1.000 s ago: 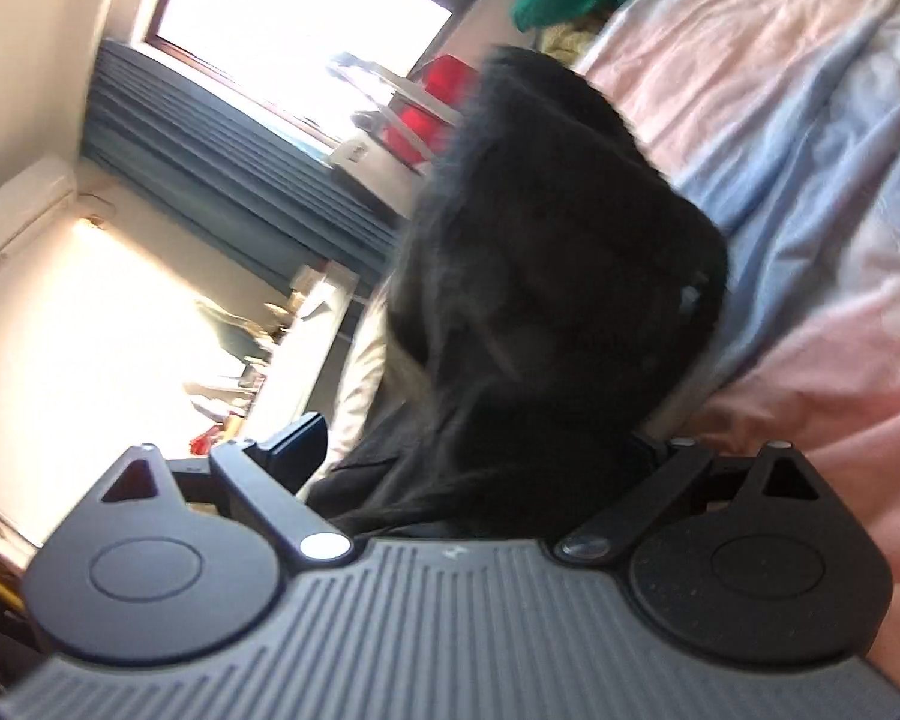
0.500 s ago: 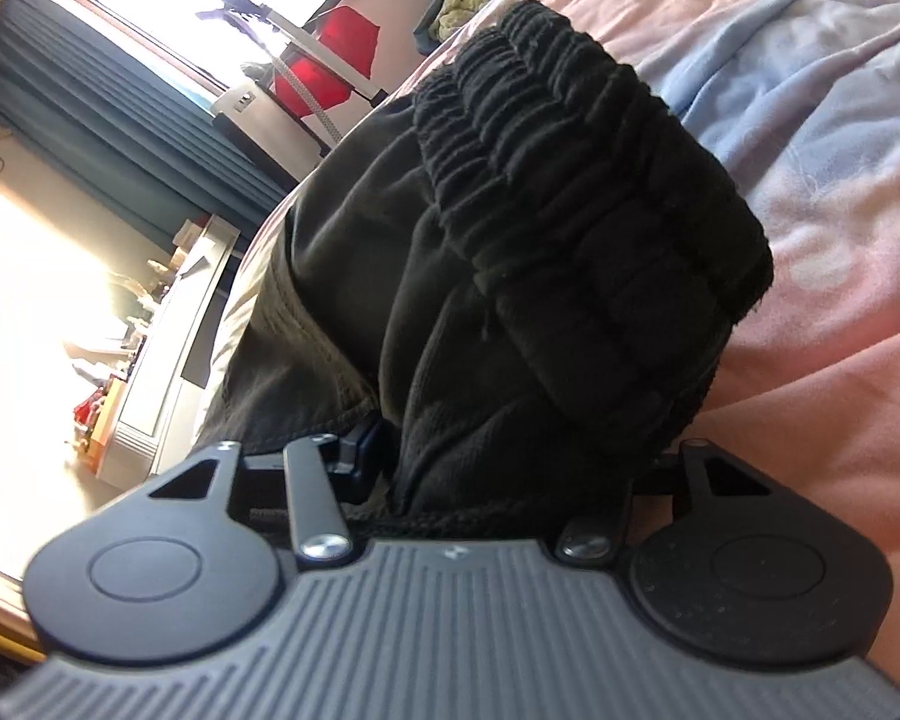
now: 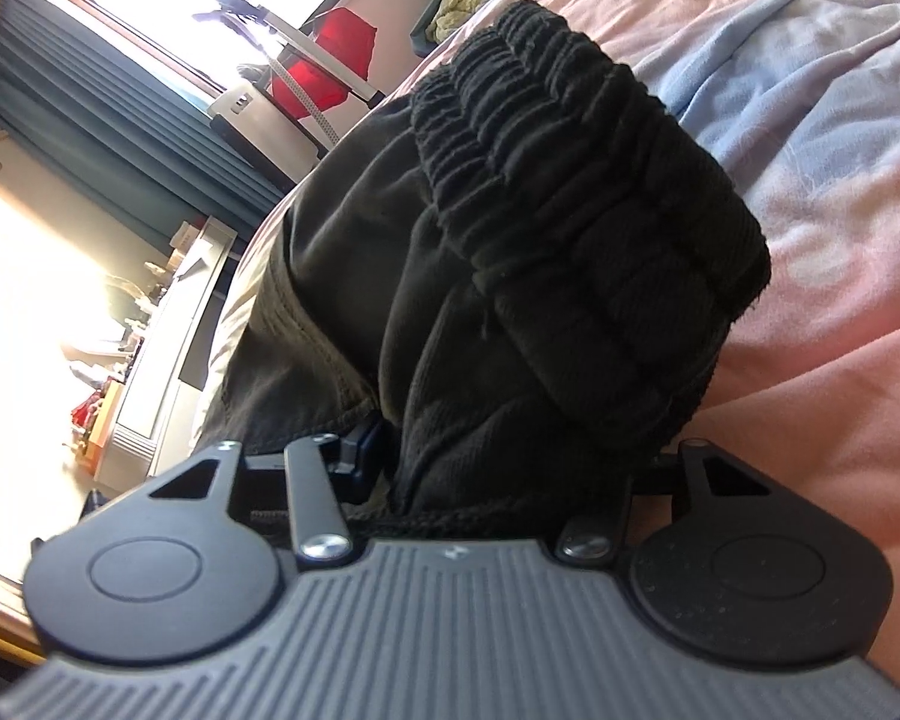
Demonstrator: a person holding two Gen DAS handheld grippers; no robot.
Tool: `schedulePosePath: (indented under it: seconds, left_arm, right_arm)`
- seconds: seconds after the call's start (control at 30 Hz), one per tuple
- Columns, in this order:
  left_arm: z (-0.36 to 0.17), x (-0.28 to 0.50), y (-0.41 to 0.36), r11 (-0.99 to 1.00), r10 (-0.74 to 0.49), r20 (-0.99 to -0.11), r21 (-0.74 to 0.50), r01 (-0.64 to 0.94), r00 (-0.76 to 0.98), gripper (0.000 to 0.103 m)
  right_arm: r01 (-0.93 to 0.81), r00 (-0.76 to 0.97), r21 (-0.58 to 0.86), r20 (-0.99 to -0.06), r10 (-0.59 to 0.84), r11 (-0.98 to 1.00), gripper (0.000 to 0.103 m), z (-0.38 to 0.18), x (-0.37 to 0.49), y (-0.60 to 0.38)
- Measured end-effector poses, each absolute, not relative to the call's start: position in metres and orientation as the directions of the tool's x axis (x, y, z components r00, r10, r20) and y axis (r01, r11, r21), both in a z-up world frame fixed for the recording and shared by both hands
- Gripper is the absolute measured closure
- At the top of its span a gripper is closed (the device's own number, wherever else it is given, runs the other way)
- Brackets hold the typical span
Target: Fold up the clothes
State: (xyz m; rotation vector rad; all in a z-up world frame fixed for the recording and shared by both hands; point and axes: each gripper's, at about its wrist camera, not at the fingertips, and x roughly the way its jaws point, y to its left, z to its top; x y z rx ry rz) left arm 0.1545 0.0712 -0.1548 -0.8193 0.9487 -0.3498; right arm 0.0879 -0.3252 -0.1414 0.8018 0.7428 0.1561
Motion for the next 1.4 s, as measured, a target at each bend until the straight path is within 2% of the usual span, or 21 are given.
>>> schedulePosePath:
  seconds: [0.13, 0.23, 0.27, 0.4, 0.5, 0.6, 0.83, 1.13, 1.3, 1.4]
  left_arm:
    - [-0.155, 0.150, 0.059, 0.698, -0.593, -0.572, -0.716, 0.007, 0.566, 0.002]
    - [-0.154, 0.147, 0.052, 0.716, -0.581, -0.575, -0.697, 0.027, 0.577, 0.011]
    - [-0.153, 0.146, 0.052, 0.719, -0.578, -0.572, -0.694, 0.032, 0.582, 0.014]
    - [-0.149, 0.138, 0.054, 0.731, -0.547, -0.568, -0.682, 0.020, 0.615, 0.046]
    - [-0.141, 0.130, 0.052, 0.737, -0.532, -0.547, -0.675, 0.035, 0.646, 0.058]
    - [-0.128, 0.120, 0.048, 0.748, -0.520, -0.532, -0.662, 0.055, 0.669, 0.064]
    - [-0.066, 0.116, 0.016, 0.753, -0.501, -0.483, -0.653, 0.085, 0.718, 0.067]
    - [0.001, 0.202, -0.111, 0.764, -0.565, -0.421, -0.591, 0.258, 0.710, 0.067]
    - [-0.005, 0.267, -0.195, 0.733, -0.627, -0.379, -0.584, 0.350, 0.681, 0.066]
    - [-0.038, 0.307, -0.240, 0.729, -0.650, -0.404, -0.571, 0.379, 0.644, 0.066]
  right_arm:
    - [0.150, 0.734, 0.684, -0.561, 0.383, 0.714, 0.048, -0.136, 0.089, -0.322]
    - [0.149, 0.741, 0.668, -0.564, 0.365, 0.729, 0.050, -0.131, 0.088, -0.319]
    - [0.147, 0.745, 0.664, -0.562, 0.360, 0.733, 0.053, -0.129, 0.087, -0.318]
    - [0.114, 0.767, 0.637, -0.544, 0.340, 0.762, 0.066, -0.117, 0.084, -0.313]
    - [0.082, 0.790, 0.635, -0.511, 0.338, 0.768, 0.071, -0.105, 0.081, -0.312]
    - [0.054, 0.808, 0.652, -0.473, 0.350, 0.756, 0.074, -0.095, 0.078, -0.315]
    - [-0.005, 0.868, 0.712, -0.346, 0.356, 0.702, 0.076, -0.059, 0.064, -0.339]
    - [0.030, 0.954, 0.770, -0.213, 0.213, 0.638, 0.076, -0.027, 0.084, -0.434]
    - [0.046, 0.987, 0.794, -0.128, 0.093, 0.607, 0.076, -0.044, 0.104, -0.501]
    - [0.089, 0.993, 0.814, -0.119, 0.014, 0.574, 0.076, -0.081, 0.114, -0.531]
